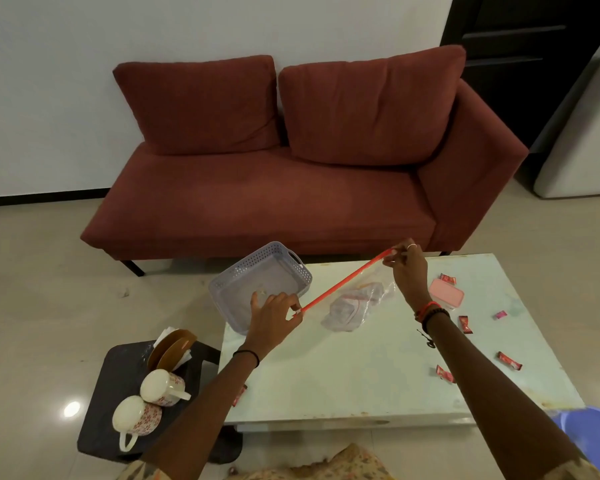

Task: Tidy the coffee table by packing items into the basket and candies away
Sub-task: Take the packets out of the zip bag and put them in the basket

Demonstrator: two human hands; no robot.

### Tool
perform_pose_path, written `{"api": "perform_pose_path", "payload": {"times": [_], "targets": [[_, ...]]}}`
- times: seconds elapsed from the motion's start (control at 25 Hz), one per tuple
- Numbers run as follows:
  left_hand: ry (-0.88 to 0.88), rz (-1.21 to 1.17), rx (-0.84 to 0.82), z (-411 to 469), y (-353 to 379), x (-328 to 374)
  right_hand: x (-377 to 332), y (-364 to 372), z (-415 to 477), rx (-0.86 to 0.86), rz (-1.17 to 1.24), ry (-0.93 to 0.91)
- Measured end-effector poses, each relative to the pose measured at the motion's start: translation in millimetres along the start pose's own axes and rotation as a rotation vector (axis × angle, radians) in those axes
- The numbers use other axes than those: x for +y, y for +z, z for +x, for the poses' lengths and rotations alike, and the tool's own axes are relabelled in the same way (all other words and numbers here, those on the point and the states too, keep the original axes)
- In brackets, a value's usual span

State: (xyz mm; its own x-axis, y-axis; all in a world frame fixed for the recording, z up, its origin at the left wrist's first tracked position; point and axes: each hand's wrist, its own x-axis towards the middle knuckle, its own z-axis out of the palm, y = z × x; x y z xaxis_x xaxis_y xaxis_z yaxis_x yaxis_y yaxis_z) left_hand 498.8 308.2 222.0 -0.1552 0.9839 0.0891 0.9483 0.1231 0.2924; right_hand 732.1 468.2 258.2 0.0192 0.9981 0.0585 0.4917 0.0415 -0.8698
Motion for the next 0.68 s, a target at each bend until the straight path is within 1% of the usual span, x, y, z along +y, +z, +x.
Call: {"api": "perform_pose_path", "payload": {"times": [0.08, 0.16, 0.24, 0.32, 0.36, 0.44, 0.52, 0.56, 0.68], "targets": [[-0.008, -0.031, 0.028, -7.1, 2.2, -2.2, -6.3, -0.1, 4.0, 0.005, 0.019, -0.026], [-0.030, -0.052, 0.005, -9.0, 0.9, -2.9, -14.1, 2.1, 1.9, -0.022, 0.082, -0.035], [-0.047, -0.132, -0.109, -7.6, -4.1, -10.4, -22.2, 3.3, -2.3, -0.113, 0.154, -0.067], [-0.070, -0.304, -0.260, -6.1, -13.4, -17.9, -30.5, 1.6, -4.2, -0.238, 0.182, -0.111], [-0.081, -0.393, -0.295, -5.1, -19.1, -18.5, -35.0, 0.5, -4.3, -0.297, 0.179, -0.136], [-0.077, -0.509, -0.256, 0.8, -32.2, -9.9, -43.5, -0.3, -5.0, -0.385, 0.153, -0.195], [-0.050, -0.587, -0.199, 10.9, -45.0, 7.8, -49.9, 0.5, -6.2, -0.436, 0.112, -0.256], [-0.039, -0.615, -0.204, 16.1, -50.7, 17.6, -51.9, 1.2, -6.2, -0.450, 0.087, -0.283], [-0.025, -0.563, -0.243, 27.6, -61.7, 38.2, -54.8, 1.9, -6.8, -0.461, 0.058, -0.311]]}}
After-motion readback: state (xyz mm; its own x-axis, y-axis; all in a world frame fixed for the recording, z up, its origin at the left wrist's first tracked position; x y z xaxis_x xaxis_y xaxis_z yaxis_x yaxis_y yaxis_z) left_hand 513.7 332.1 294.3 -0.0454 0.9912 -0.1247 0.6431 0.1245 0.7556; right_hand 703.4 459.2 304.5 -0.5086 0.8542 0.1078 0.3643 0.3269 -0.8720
